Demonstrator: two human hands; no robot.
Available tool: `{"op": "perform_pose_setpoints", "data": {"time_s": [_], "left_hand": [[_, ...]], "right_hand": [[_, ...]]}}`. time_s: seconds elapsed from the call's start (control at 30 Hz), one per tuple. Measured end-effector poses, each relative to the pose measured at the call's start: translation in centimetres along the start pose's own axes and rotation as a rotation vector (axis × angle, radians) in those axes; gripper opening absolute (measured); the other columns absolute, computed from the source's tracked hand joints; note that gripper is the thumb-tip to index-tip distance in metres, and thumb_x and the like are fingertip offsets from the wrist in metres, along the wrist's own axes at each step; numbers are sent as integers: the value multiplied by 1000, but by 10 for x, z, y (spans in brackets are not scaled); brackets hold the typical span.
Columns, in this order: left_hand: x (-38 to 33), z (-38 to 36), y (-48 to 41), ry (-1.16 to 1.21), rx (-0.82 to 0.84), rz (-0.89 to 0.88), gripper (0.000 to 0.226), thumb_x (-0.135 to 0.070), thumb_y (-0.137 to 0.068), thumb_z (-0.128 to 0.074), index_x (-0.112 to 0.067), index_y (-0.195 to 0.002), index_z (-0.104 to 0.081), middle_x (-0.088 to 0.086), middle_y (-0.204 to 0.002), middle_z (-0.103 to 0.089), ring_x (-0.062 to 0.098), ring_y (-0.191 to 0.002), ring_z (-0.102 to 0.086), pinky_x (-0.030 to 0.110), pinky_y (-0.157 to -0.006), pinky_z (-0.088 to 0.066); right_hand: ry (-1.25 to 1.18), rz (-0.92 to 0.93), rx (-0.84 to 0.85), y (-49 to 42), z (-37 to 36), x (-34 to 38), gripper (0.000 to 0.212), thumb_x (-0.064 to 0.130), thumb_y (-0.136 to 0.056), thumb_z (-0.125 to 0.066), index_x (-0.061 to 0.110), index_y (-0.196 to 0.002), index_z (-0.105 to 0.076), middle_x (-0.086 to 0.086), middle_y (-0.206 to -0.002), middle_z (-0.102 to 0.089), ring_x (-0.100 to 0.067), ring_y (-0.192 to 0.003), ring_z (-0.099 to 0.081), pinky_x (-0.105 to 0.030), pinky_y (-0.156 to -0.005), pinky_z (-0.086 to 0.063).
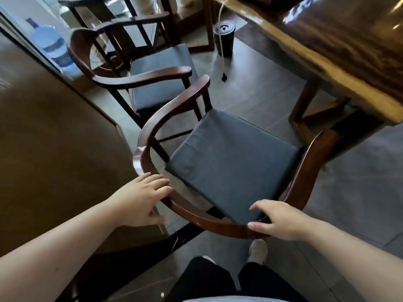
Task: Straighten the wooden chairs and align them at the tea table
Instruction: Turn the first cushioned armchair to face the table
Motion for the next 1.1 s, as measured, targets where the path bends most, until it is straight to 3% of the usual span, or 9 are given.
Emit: {"op": "perform_pose_setpoints", "data": {"time_s": [0.17, 0.3, 0.4, 0.53, 0.6, 0.7, 0.83, 0.97, 1.1], "left_hand": [[11, -17, -11, -34, -14, -112, 75, -67, -83, -51, -27, -145, -37, 0, -152, -38, 22, -144, -23, 42, -118, -10], [21, -23, -28, -101, -92, -259, 55, -53, -82, -62, -27, -129, -54, -4, -130, -60, 21, -126, -50, 44, -110, -34], [23, -26, -42, -73, -105, -347, 43, -48, -87, -34, -27, -116, -58, -8, -111, -68, 20, -102, -63, 40, -88, -51], [27, -43, -54, -102, -64, -471, 33, -45, -92, -33, -27, -110, -54, -9, -104, -67, 19, -92, -64, 40, -74, -52], [26, -44, -54, -81, -65, -520, 26, -43, -94, -38, -26, -106, -54, -8, -101, -67, 19, -90, -64, 39, -72, -52], [22, -43, -53, -49, -60, -576, 21, -40, -96, -43, -24, -103, -54, -8, -97, -67, 19, -86, -65, 38, -71, -53], [24, -29, -53, -32, -83, -610, 20, -40, -95, -48, -23, -103, -56, -7, -92, -68, 19, -82, -66, 38, -69, -54], [32, -11, -60, -72, -128, -630, 22, -42, -91, -55, -21, -100, -58, -7, -85, -68, 18, -75, -66, 35, -65, -55], [58, -12, -75, -100, -88, -588, 26, -43, -93, -50, -22, -106, -57, -6, -95, -69, 20, -88, -66, 39, -74, -54]], "right_hand": [[177, -8, 135, -20, -13, -17, 99, 101, -54, -18, 34, -118, -53, 12, -115, -63, -13, -108, -56, -34, -99, -37], [285, -19, 210, -30, -26, -22, 94, 97, -61, -5, 29, -97, -59, 10, -95, -67, -15, -91, -60, -36, -94, -37], [356, -102, 96, -39, -19, -33, 102, 87, -68, 16, 27, -86, -64, 6, -87, -71, -17, -85, -64, -36, -84, -44], [583, -172, 79, -48, -20, -33, 85, 76, -83, 2, 23, -73, -64, 1, -80, -71, -19, -81, -65, -34, -80, -48], [590, -237, 141, -49, -21, -37, 82, 74, -86, -3, 23, -78, -68, 1, -87, -73, -19, -85, -66, -35, -82, -47], [620, -298, 151, -49, -24, -35, 57, 54, -99, -19, 25, -95, -68, 0, -105, -72, -18, -100, -63, -35, -88, -40], [627, -320, 87, -49, -17, -31, 38, 38, -99, -22, 27, -82, -54, -1, -106, -71, -19, -98, -62, -34, -87, -38], [655, -348, 96, -51, -12, -29, 39, 31, -100, -24, 23, -87, -59, 1, -104, -70, -19, -96, -63, -35, -86, -41], [727, -297, 74, -63, -17, -14, 42, 24, -102, -23, 18, -105, -64, 1, -108, -68, -21, -99, -62, -37, -84, -44]]}}
Point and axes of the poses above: each hand's wrist, its own y-axis away from the middle knuckle, its own z-axis out of the back of the hand, x = y × z, the point moved 10 cm from there along -y, towards the middle knuckle
